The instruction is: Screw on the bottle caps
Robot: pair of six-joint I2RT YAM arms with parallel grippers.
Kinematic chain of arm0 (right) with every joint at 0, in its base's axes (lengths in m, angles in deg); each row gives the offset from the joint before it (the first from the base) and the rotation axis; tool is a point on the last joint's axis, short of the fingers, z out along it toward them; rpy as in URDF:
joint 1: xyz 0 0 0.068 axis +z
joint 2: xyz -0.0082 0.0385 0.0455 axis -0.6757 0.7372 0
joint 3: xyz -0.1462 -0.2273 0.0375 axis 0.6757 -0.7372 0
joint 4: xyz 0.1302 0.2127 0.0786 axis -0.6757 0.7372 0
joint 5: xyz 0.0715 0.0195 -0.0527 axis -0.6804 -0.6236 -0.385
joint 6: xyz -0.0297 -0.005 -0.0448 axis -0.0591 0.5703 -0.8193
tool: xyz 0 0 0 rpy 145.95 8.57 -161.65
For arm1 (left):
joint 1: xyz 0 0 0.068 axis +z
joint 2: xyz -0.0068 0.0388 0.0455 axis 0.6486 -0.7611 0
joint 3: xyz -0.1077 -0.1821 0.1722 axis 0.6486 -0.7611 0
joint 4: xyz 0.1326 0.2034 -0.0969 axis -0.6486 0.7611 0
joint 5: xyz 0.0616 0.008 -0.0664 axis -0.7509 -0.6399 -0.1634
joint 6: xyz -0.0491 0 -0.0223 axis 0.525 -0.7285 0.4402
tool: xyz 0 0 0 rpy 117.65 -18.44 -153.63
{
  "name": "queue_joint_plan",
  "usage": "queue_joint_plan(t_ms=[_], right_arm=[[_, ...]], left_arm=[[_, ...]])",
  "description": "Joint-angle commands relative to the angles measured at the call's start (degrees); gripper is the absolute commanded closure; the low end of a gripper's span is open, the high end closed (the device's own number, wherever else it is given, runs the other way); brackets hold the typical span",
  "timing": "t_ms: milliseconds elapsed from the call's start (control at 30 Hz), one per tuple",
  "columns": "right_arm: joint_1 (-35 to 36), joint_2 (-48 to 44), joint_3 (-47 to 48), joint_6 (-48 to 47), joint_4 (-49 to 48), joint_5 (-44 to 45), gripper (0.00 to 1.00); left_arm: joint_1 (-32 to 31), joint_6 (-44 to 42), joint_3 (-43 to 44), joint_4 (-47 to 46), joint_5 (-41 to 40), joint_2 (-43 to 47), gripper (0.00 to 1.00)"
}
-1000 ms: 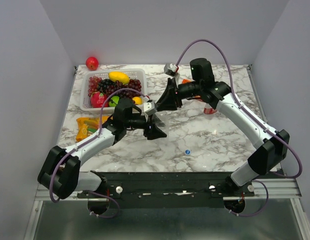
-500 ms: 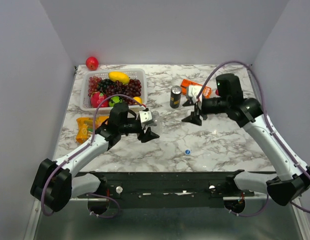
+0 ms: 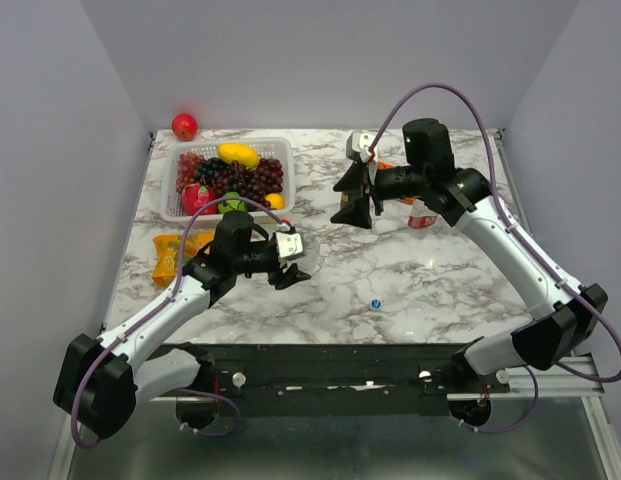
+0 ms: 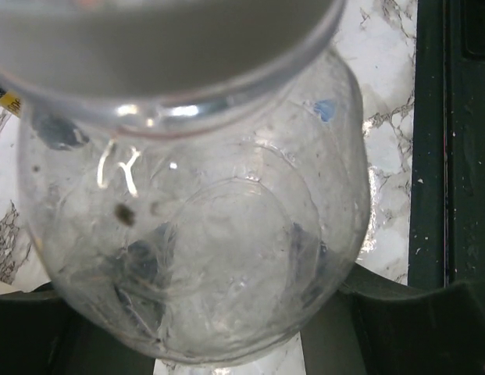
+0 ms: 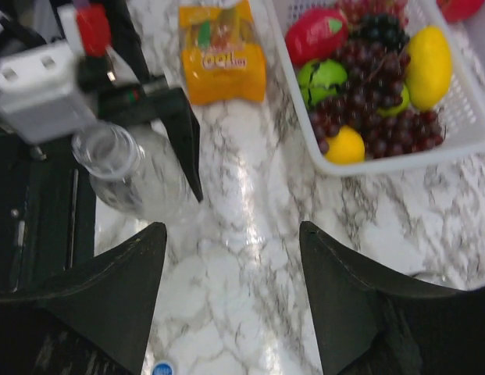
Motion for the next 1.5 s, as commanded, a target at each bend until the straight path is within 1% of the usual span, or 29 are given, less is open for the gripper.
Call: queue_joint_plan(t_ms=[0,133,233,467,667,800,967,1033,1067,1100,1167,1200,1233,1267,1300,1333,1433,1467], right_arm=[[3.1,3.3,3.8,9.2,-5.3,-8.5,0.21],[6.1,5.3,4.7,9.0,-4.7,-9.8,0.20],[6.2,6.6,5.3,8.6,-4.3,-10.6,0.20],[6.2,9.8,9.6,5.2,1.4,-13.7,0.18],[6.2,10.2,9.2,5.4,1.9,-14.8,0.18],[6.2,9.8,9.0,4.6,2.1,-14.9,0.18],[6.5,10.3,7.9,7.1,-1.7,-14.0,0.20],[6.9,10.9,7.1,9.2,-4.4,-13.1,0.25],[7.0,11.1,6.9,10.0,-5.4,-11.3,0.29],[7.2,11.4,6.8,10.8,-6.3,-10.1,0.43],[7.7,11.7,6.7,11.1,-7.6,-7.5,0.58],[7.7,11.8,6.7,11.0,-7.6,-7.0,0.71],[7.7,11.7,6.8,10.9,-7.6,-6.6,0.77],[7.7,11.5,6.8,10.6,-7.6,-5.0,0.82],[7.7,11.1,6.8,10.2,-7.7,-4.5,0.86],[7.6,10.5,6.8,9.8,-7.6,-4.0,0.87],[6.0,9.6,7.2,11.6,-7.9,-4.0,0.89],[4.9,9.2,7.3,12.8,-8.3,-4.5,0.89]], left_arm=[[-0.3,-1.9,1.2,2.1,-0.3,-0.9,0.97],[-0.3,-1.1,1.9,1.6,-0.5,-1.3,0.97],[-0.3,0.1,2.2,1.0,-0.9,-1.1,0.97],[-0.3,6.7,2.1,-2.9,-2.5,-0.9,0.97],[-0.3,13.3,2.1,-7.7,-3.1,-0.9,0.97],[-0.3,15.3,2.3,-9.2,-2.6,-1.5,0.98],[-0.3,16.7,2.7,-11.1,-1.4,-2.2,0.97],[-0.3,16.3,3.0,-11.5,-0.9,-2.5,0.97],[-0.3,16.2,3.0,-11.6,-0.7,-2.6,0.96],[-0.3,16.1,3.0,-11.7,-0.7,-2.7,0.95],[-0.3,16.3,2.7,-11.7,-0.9,-2.7,0.89],[-0.3,16.7,2.5,-12.2,-1.1,-2.6,0.83],[-0.3,17.0,2.3,-12.4,-2.0,-2.4,0.54],[-0.4,18.6,1.5,-13.0,-3.4,-2.2,0.43],[-0.4,19.0,1.2,-13.7,-4.2,-2.0,0.37],[-0.4,19.1,1.1,-13.7,-4.7,-1.7,0.27],[-0.3,18.9,0.3,-13.7,-5.5,-1.5,0.20],[-0.4,18.8,0.0,-13.9,-5.5,-1.4,0.19]])
